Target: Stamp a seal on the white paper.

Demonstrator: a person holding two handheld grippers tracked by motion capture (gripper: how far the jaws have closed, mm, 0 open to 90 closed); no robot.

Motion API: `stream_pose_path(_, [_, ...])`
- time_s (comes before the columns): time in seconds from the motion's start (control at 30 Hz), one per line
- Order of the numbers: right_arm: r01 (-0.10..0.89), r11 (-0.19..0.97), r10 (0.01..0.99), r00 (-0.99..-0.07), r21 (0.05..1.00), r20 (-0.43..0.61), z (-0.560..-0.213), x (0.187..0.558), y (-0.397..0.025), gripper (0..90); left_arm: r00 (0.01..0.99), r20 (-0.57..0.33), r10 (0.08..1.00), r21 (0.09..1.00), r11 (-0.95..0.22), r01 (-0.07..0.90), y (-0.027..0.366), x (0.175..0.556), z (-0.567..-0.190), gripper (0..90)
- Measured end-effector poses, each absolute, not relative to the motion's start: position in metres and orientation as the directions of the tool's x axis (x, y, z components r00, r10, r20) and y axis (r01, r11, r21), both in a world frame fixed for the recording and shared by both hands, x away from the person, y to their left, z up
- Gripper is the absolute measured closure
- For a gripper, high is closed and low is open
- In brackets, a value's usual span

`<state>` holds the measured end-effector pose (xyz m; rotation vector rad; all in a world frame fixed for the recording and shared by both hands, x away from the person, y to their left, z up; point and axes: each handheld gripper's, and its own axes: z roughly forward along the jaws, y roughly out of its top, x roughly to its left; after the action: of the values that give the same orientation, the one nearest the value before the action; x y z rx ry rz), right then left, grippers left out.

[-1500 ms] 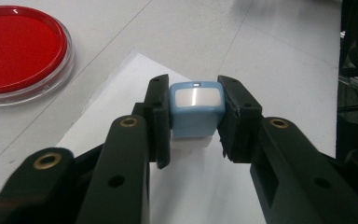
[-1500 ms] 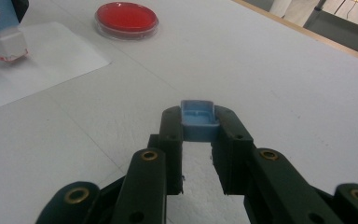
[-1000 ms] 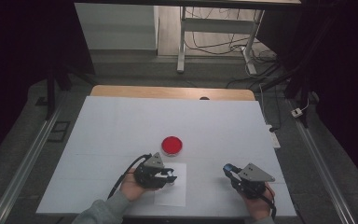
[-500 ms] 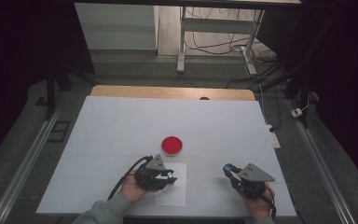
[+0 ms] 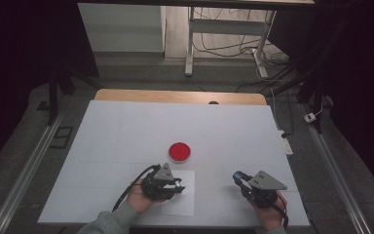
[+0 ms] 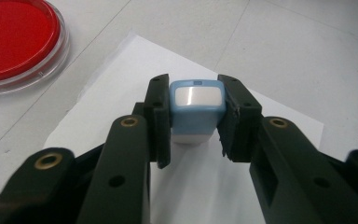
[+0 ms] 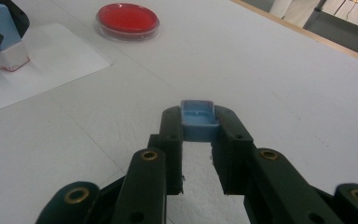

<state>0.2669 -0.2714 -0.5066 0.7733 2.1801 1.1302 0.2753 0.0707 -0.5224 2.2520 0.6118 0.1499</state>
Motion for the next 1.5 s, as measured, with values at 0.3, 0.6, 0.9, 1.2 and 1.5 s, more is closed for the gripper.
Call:
stream_pose_path(0.3, [0.233, 0.477, 0.710, -0.670, 0.848, -0.215, -0.5059, 0.2671, -0.2728, 73.8, 0.878, -0.068, 0.474, 0.724, -0.582, 0.370, 0.0702, 0.2735, -0.5230, 67.6])
stream_pose_path(0.6, [0.235, 0.478, 0.707, -0.674, 0.847, -0.212, -0.5063, 0.2671, -0.2722, 73.8, 0.878, -0.031, 0.478, 0.725, -0.594, 0.349, 0.0685, 0.2692, -0.5231, 67.6])
stream_pose_path(0.9, [0.234, 0.479, 0.709, -0.671, 0.846, -0.216, -0.5060, 0.2670, -0.2724, 73.8, 0.875, -0.024, 0.484, 0.732, -0.588, 0.345, 0.0687, 0.2676, -0.5243, 67.6])
stream_pose_path(1.2, [0.233, 0.478, 0.707, -0.674, 0.847, -0.214, -0.5060, 0.2670, -0.2723, 73.8, 0.874, -0.019, 0.485, 0.731, -0.589, 0.343, 0.0682, 0.2668, -0.5244, 67.5])
stream_pose_path(1.5, [0.233, 0.478, 0.708, -0.673, 0.847, -0.215, -0.5060, 0.2671, -0.2723, 73.8, 0.872, -0.036, 0.488, 0.737, -0.576, 0.353, 0.0695, 0.2679, -0.5250, 67.5])
